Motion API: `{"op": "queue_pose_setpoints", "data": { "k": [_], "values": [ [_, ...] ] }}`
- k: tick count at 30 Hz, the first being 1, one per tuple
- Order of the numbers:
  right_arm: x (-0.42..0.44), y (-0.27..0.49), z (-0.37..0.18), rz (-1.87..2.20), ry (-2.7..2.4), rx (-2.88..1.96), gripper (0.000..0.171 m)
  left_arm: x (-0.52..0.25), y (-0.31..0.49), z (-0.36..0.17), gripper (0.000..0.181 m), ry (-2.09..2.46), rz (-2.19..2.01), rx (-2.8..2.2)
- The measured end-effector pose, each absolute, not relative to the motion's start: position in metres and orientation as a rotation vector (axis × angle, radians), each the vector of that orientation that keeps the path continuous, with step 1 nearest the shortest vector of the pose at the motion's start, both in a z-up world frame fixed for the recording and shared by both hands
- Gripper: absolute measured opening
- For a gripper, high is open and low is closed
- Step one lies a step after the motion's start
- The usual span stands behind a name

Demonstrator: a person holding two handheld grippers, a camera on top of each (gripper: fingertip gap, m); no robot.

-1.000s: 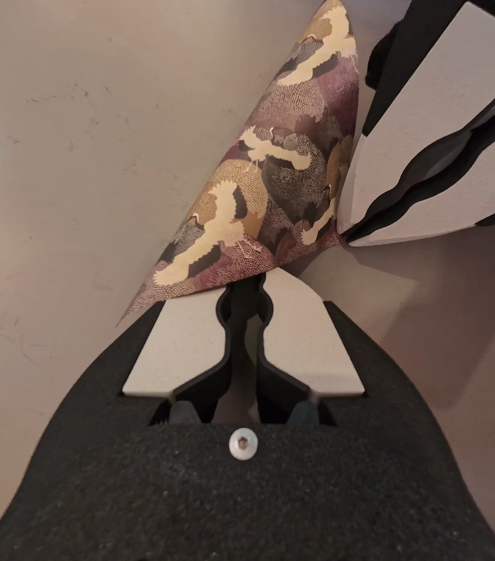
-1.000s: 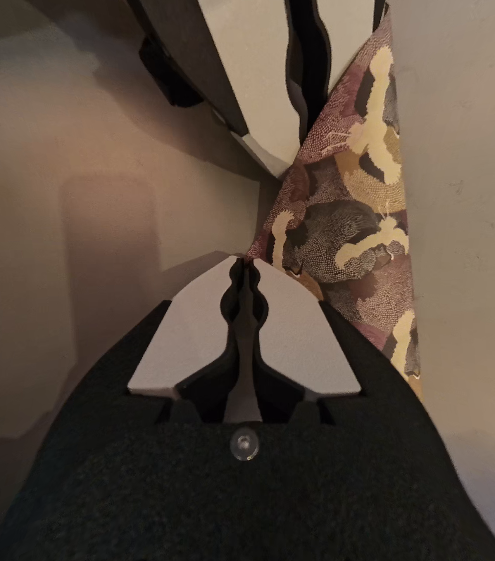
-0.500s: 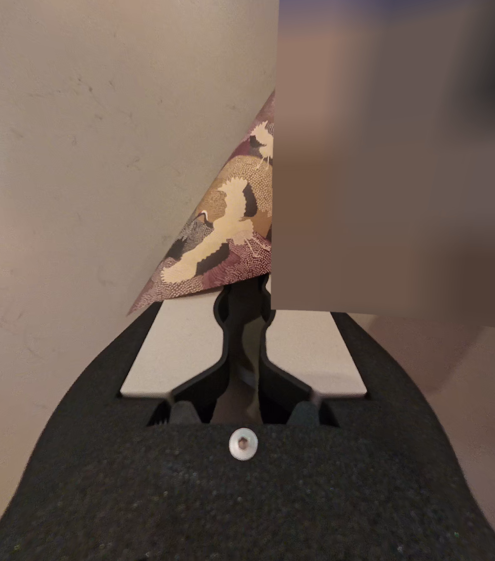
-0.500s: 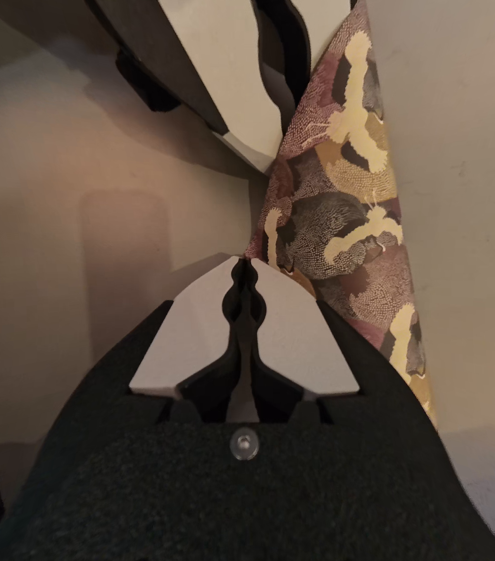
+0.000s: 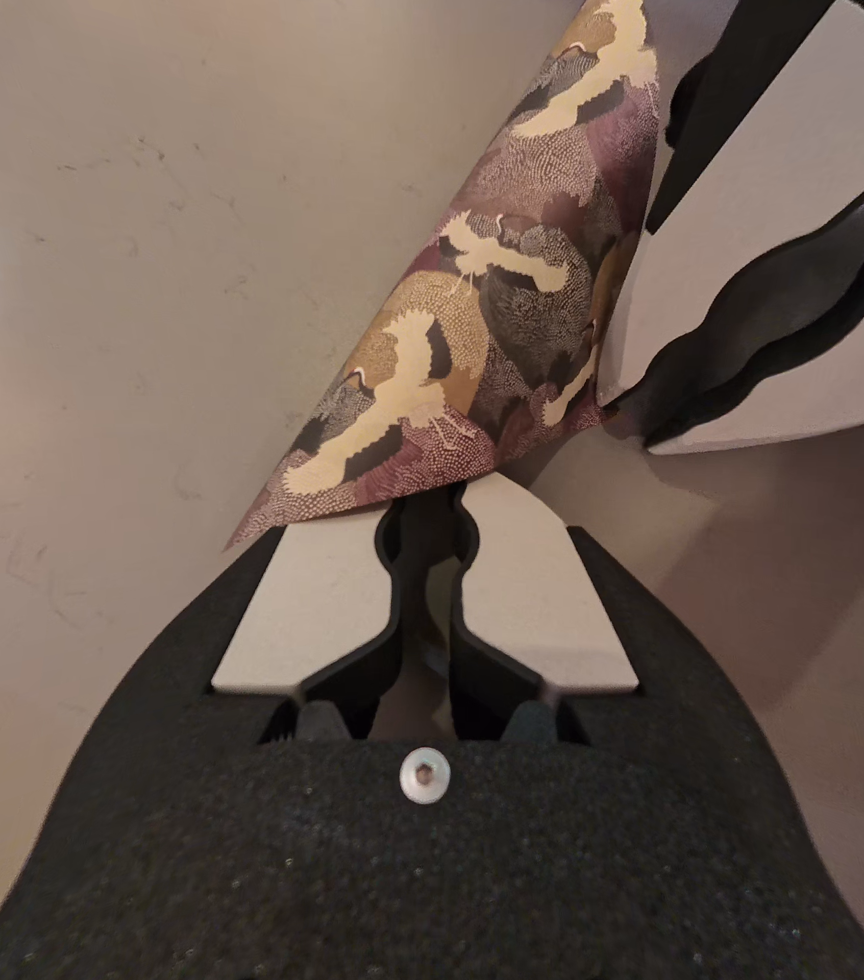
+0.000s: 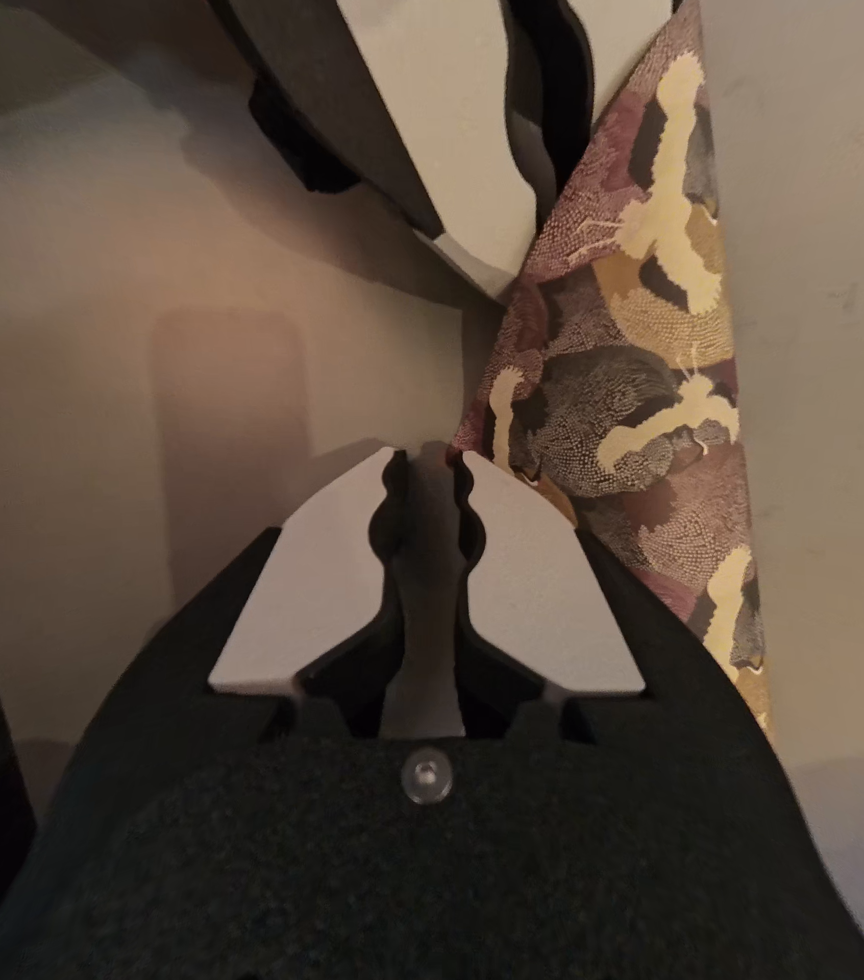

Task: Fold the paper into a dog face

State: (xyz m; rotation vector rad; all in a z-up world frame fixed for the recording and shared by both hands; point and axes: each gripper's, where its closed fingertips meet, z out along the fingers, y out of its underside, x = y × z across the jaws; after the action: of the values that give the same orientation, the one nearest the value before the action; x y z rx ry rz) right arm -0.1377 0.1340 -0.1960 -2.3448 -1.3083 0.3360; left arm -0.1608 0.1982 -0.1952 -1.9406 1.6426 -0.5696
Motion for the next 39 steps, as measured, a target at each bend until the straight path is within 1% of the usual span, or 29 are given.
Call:
{"op": "queue_pose_setpoints", "data": {
  "k": [10,24,28,34,36,39],
  "values": [
    [-0.140,0.131,-0.196,0.292,-1.303,-2.389,0.025,-0.162,0.196,-0.195,0.019,1.647,-0.606,-1.950],
    [-0.140,0.132,-0.196,0.325,-1.225,-2.442,0.021,-0.186,0.194,-0.195,0.029,1.660,-0.548,-1.981],
    [-0.140,0.132,-0.195,0.331,-1.212,-2.446,0.019,-0.200,0.189,-0.177,0.030,1.598,-0.627,-1.984],
    [-0.141,0.132,-0.195,0.334,-1.206,-2.443,0.018,-0.176,0.183,-0.107,0.017,1.378,-1.037,-1.843],
    [-0.141,0.132,-0.195,0.335,-1.203,-2.444,0.018,-0.164,0.187,-0.108,0.006,1.401,-1.008,-1.851],
    [-0.141,0.132,-0.195,0.344,-1.192,-2.447,0.016,-0.152,0.194,-0.131,0.000,1.488,-0.865,-1.906]
  ]
}}
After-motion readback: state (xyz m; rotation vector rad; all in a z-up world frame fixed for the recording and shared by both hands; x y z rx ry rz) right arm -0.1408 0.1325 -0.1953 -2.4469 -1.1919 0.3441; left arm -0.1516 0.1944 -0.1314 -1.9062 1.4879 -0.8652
